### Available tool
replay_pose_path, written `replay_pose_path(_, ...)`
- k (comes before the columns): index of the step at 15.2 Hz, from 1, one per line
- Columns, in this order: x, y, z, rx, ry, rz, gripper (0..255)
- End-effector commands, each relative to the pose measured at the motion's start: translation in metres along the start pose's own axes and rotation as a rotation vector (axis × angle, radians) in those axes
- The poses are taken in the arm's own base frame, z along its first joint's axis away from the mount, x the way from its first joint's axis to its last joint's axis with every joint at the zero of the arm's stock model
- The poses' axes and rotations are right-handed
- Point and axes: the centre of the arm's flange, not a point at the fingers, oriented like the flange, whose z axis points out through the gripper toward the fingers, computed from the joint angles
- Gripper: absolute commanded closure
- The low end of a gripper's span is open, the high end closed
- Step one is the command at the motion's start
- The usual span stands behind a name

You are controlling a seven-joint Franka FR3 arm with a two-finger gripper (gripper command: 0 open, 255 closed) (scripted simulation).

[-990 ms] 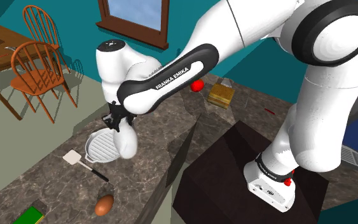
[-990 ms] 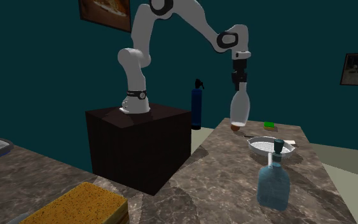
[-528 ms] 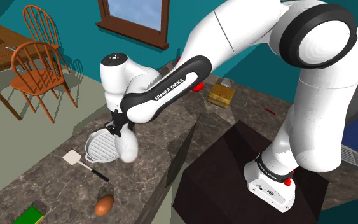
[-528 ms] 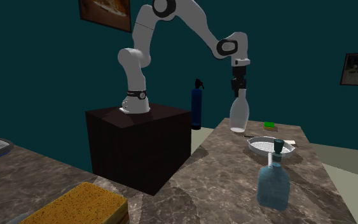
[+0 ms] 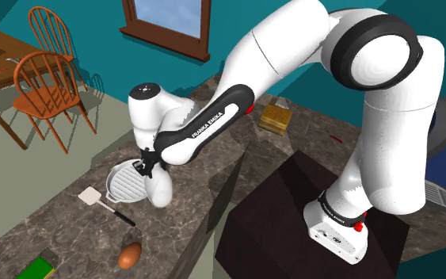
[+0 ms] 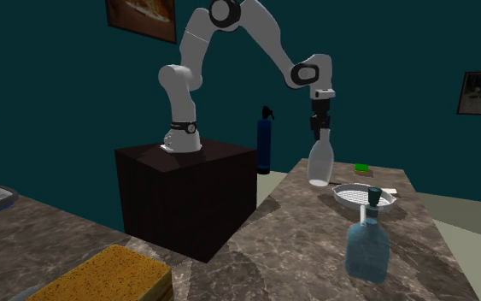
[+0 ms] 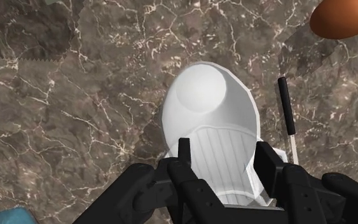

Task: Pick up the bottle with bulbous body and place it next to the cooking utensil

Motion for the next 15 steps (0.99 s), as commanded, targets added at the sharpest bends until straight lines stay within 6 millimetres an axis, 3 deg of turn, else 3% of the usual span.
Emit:
replay_pose_path(1,0.0,0.0,0.01,0.001,0.001,0.0,255)
replay_pose_path(5,-0.002,0.0,0.029,0.001,0.001,0.0,255)
replay_pose_path(12,-0.002,0.0,0.029,0.001,0.001,0.0,255)
replay_pose_path(13,-0.002,0.0,0.029,0.001,0.001,0.0,0)
replay_pose_path(15,-0.002,0.0,0.029,0.001,0.001,0.0,0)
